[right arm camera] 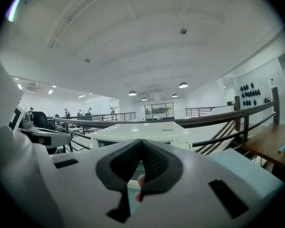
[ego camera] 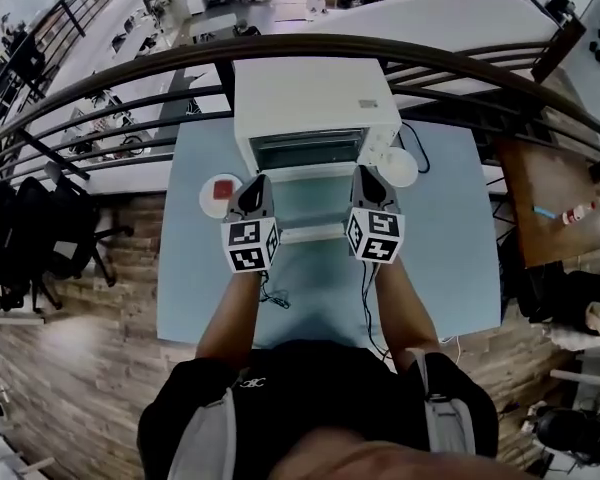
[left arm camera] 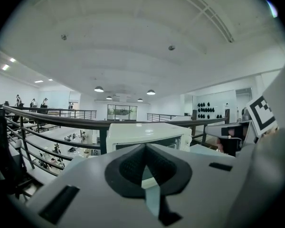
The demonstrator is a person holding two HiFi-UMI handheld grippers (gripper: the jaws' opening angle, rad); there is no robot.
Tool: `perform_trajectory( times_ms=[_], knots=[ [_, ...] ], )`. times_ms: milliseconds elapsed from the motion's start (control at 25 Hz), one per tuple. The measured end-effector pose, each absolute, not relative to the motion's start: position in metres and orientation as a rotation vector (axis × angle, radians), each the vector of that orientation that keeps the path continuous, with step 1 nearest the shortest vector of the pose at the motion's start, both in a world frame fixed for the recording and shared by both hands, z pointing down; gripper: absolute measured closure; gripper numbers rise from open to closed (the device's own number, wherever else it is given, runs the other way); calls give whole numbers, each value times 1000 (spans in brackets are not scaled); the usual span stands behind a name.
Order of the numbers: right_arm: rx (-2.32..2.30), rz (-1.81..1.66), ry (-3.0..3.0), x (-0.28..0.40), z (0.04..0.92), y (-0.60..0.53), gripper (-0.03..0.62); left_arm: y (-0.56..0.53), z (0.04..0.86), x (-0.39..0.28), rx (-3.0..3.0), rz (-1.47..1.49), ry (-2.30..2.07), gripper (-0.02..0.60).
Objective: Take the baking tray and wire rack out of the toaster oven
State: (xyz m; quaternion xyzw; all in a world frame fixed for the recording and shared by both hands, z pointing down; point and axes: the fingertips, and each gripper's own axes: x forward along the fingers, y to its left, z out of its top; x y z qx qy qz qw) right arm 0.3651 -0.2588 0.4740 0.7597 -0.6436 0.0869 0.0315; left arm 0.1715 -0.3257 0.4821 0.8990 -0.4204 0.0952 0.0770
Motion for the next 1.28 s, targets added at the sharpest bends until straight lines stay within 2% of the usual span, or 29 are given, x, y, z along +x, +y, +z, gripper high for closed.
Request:
perform_trajectory(
  times_ms=[120,240,280,320,360,400,640,1040,1280],
  knots=[
    [2327,339,-2021,377,488,-273,592,-334,492,184,2659,304,-1264,574],
    [2364,520,-2118,384,502,-289,583,-344,500,190,2547,204,-1220,574],
    [2376,596,-2156,385,507,-295,518,-347,502,191,2492,138,-1183,574],
    [2389,678,-2186,387,513,-301,494,-350,504,192,2438,70,-1139,555],
    [2405,767,-2209,391,520,-306,483,-353,507,195,2389,11,-1100,427],
    [2424,864,-2229,396,527,-310,466,-356,510,197,2347,-39,-1072,370],
    [2537,1436,-2287,428,565,-329,347,-378,531,198,2050,-357,-955,341],
    [2559,1964,-2222,433,617,-364,345,-427,601,197,1609,-626,-833,337],
    [2628,2079,-2167,443,642,-392,354,-456,641,207,1395,-774,-809,337]
  ],
)
